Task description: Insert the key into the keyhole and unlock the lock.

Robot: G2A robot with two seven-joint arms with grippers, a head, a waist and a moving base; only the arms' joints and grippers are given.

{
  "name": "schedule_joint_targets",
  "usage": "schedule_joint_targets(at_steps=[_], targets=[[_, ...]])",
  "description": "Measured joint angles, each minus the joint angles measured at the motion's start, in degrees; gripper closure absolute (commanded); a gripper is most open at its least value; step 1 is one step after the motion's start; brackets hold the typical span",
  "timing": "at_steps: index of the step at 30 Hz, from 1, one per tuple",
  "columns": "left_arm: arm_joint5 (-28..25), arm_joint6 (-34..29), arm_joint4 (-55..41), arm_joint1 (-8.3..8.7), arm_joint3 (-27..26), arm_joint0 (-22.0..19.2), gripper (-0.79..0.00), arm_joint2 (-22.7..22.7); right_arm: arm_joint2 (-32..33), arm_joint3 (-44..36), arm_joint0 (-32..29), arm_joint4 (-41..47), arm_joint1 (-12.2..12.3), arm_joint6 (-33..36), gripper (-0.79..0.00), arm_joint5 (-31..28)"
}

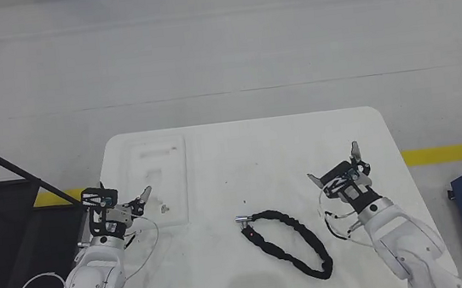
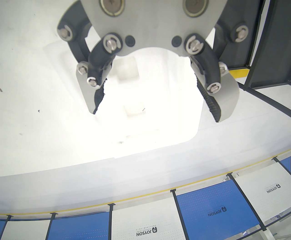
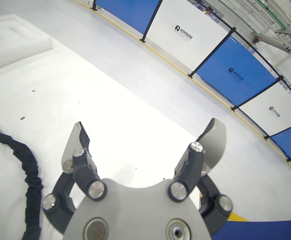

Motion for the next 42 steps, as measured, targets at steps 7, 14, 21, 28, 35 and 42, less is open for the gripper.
schedule_joint_targets(at_steps=[7, 14, 21, 28, 35, 42], targets=[[0.00, 0.00, 0.00, 0.00, 0.00, 0.00, -0.785, 0.00, 1.13, 1.73, -1.96, 1.39, -0.04, -2.25, -0.785, 1.42], [-3.16, -1.96, 3.08, 0.32, -3.39, -0.13, -0.785, -0.30, 1.10, 1.70, -1.93, 1.35, -0.04, -2.20, -0.785, 1.38], [-6.91, -21.55, 0.50, 0.67, -13.79, 0.30, -0.785, -2.49, 1.10, 1.70, -1.93, 1.35, -0.04, -2.20, -0.785, 1.38], [-12.35, -50.57, -15.64, 1.14, -20.34, -2.45, -0.785, -4.68, 1.10, 1.70, -1.93, 1.35, -0.04, -2.20, -0.785, 1.38], [-13.27, -65.38, -25.92, 1.84, -16.42, -8.86, -0.785, -4.10, 1.10, 1.70, -1.93, 1.35, -0.04, -2.20, -0.785, 1.38], [-12.57, -67.80, -24.40, 2.17, -10.07, -14.84, -0.785, -0.23, 1.10, 1.70, -1.93, 1.35, -0.04, -2.20, -0.785, 1.38]])
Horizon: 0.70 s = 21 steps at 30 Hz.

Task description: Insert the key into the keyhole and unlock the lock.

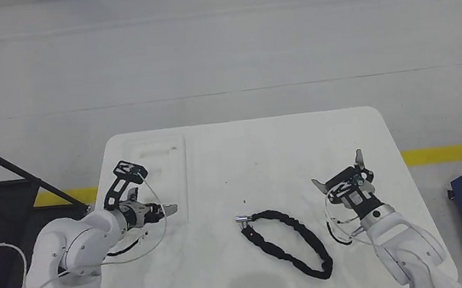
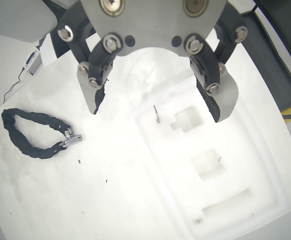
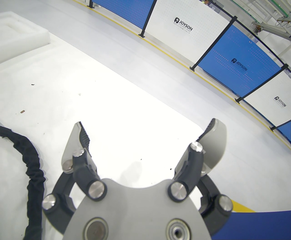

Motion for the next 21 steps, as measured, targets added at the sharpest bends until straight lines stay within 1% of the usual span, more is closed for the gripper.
schedule_joint_targets(at_steps=[2, 3, 4, 5, 8, 9, 10, 13, 15, 17, 18, 19, 21], targets=[[-0.42, -0.31, 0.54, 0.09, 0.92, -0.83, -0.656, 0.93, 0.00, 0.00, 0.00, 0.00, 0.00, 0.00, -0.785, 0.00], [-0.42, -0.39, 0.71, 0.12, 1.67, -1.27, -0.539, 1.49, 0.00, 0.00, 0.00, 0.00, 0.00, 0.00, -0.785, 0.00], [-0.31, -0.39, 0.83, 0.13, 2.32, -1.61, -0.526, 1.95, 0.00, 0.00, 0.00, 0.00, 0.00, 0.00, -0.785, 0.00], [-0.18, -0.39, 0.96, 0.14, 3.01, -1.97, -0.545, 2.45, 0.00, 0.00, 0.00, 0.00, 0.00, 0.00, -0.785, 0.00], [-0.24, -0.15, 1.82, 0.18, 4.72, -3.02, -0.634, 4.11, 0.00, 0.00, 0.00, 0.00, 0.00, 0.00, -0.785, 0.00], [-0.67, 0.09, 2.46, 0.23, 4.98, -3.11, -0.640, 4.64, 0.00, 0.00, 0.00, 0.00, 0.00, 0.00, -0.785, 0.00], [-0.87, 0.26, 2.79, 0.27, 5.08, -3.05, -0.631, 4.93, 0.00, 0.00, 0.00, 0.00, 0.00, 0.00, -0.785, 0.00], [-0.72, 0.66, 3.31, 0.38, 5.11, -2.75, -0.563, 5.34, 0.00, 0.00, 0.00, 0.00, 0.00, 0.00, -0.785, 0.00], [-0.58, 0.73, 3.37, 0.47, 5.05, -2.55, -0.533, 5.47, 0.00, 0.00, 0.00, 0.00, 0.00, 0.00, -0.785, 0.00], [-0.72, 0.64, 3.36, 0.56, 4.87, -2.32, -0.563, 5.57, 0.00, 0.00, 0.00, 0.00, 0.00, 0.00, -0.785, 0.00], [-1.03, 0.48, 3.53, 0.64, 4.63, -2.10, -0.610, 5.63, 0.00, 0.00, 0.00, 0.00, 0.00, 0.00, -0.785, 0.00], [-1.24, 0.35, 3.81, 0.71, 4.42, -1.89, -0.616, 5.65, 0.00, 0.00, 0.00, 0.00, 0.00, 0.00, -0.785, 0.00], [-1.45, 0.22, 4.28, 0.85, 3.79, -1.30, -0.582, 5.60, 0.00, 0.00, 0.00, 0.00, 0.00, 0.00, -0.785, 0.00]])
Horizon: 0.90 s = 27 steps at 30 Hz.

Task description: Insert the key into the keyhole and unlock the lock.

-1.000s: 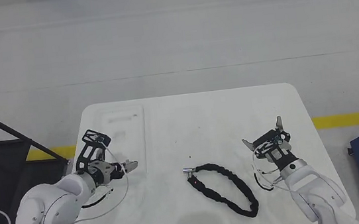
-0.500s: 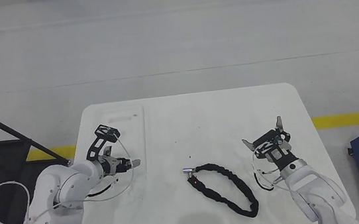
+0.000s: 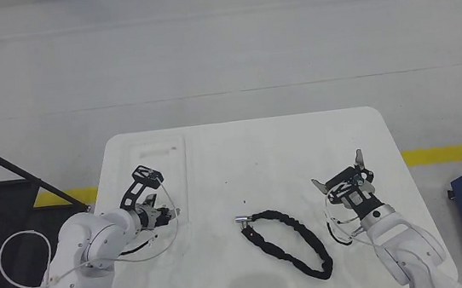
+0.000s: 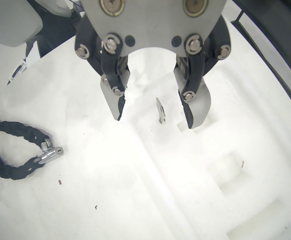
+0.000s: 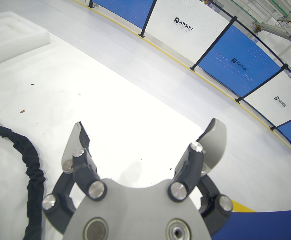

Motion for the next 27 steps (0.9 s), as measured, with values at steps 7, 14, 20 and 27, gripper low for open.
schedule_joint_targets(at_steps=[7, 14, 20, 27], targets=[[-0.08, 0.29, -0.33, 0.39, -1.27, 1.46, -0.391, -0.71, 0.00, 0.00, 0.00, 0.00, 0.00, 0.00, -0.785, 0.00], [0.14, 0.63, -1.07, 0.63, -0.06, 1.20, -0.369, -0.41, 0.00, 0.00, 0.00, 0.00, 0.00, 0.00, -0.785, 0.00], [0.14, 0.82, -0.20, 0.85, 1.47, 0.11, -0.326, 0.27, 0.00, 0.00, 0.00, 0.00, 0.00, 0.00, -0.785, 0.00], [0.32, 0.79, -0.58, 1.06, 1.95, -0.49, -0.237, 1.05, 0.00, 0.00, 0.00, 0.00, 0.00, 0.00, -0.785, 0.00]])
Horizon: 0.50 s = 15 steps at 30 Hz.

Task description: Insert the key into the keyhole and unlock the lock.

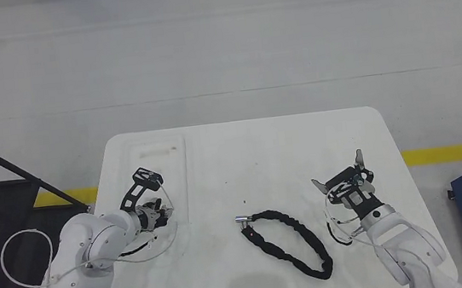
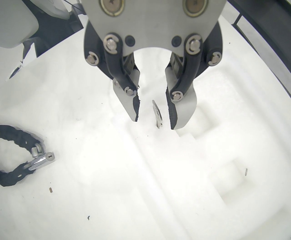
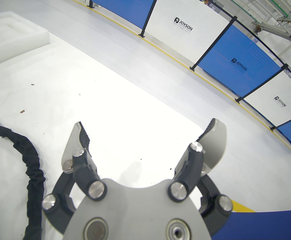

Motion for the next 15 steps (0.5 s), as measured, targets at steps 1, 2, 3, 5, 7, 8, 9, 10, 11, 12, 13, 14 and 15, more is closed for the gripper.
schedule_joint_targets(at_steps=[1, 2, 3, 5, 7, 8, 9, 10, 11, 12, 13, 14, 15], targets=[[-0.01, -0.01, -0.08, 0.03, -0.02, 0.01, -0.209, 0.02, 0.00, 0.00, 0.00, 0.00, 0.00, 0.00, -0.785, 0.00], [-0.04, -0.02, -0.15, 0.07, -0.09, 0.05, -0.194, 0.02, 0.00, 0.00, 0.00, 0.00, 0.00, 0.00, -0.785, 0.00], [-0.08, -0.07, -0.24, 0.12, -0.22, 0.14, -0.194, 0.02, 0.00, 0.00, 0.00, 0.00, 0.00, 0.00, -0.785, 0.00], [-0.18, -0.15, -0.34, 0.21, -0.44, 0.29, -0.188, -0.06, 0.00, 0.00, 0.00, 0.00, 0.00, 0.00, -0.785, 0.00], [-0.16, -0.16, -0.28, 0.32, -0.50, 0.33, -0.160, -0.17, 0.00, 0.00, 0.00, 0.00, 0.00, 0.00, -0.785, 0.00], [-0.07, -0.13, -0.18, 0.37, -0.38, 0.27, -0.151, -0.18, 0.00, 0.00, 0.00, 0.00, 0.00, 0.00, -0.785, 0.00], [0.00, -0.09, -0.12, 0.40, -0.24, 0.19, -0.145, -0.16, 0.00, 0.00, 0.00, 0.00, 0.00, 0.00, -0.785, 0.00], [0.06, -0.04, -0.06, 0.43, -0.07, 0.09, -0.142, -0.09, 0.00, 0.00, 0.00, 0.00, 0.00, 0.00, -0.785, 0.00], [0.10, 0.01, 0.02, 0.45, 0.11, -0.01, -0.145, 0.02, 0.00, 0.00, 0.00, 0.00, 0.00, 0.00, -0.785, 0.00], [0.17, 0.07, 0.13, 0.48, 0.36, -0.13, -0.148, 0.19, 0.00, 0.00, 0.00, 0.00, 0.00, 0.00, -0.785, 0.00], [0.20, 0.11, 0.25, 0.51, 0.53, -0.22, -0.151, 0.34, 0.00, 0.00, 0.00, 0.00, 0.00, 0.00, -0.785, 0.00], [0.20, 0.15, 0.44, 0.53, 0.67, -0.29, -0.151, 0.50, 0.00, 0.00, 0.00, 0.00, 0.00, 0.00, -0.785, 0.00], [0.21, 0.23, 0.66, 0.56, 0.83, -0.36, -0.154, 0.71, 0.00, 0.00, 0.00, 0.00, 0.00, 0.00, -0.785, 0.00]])
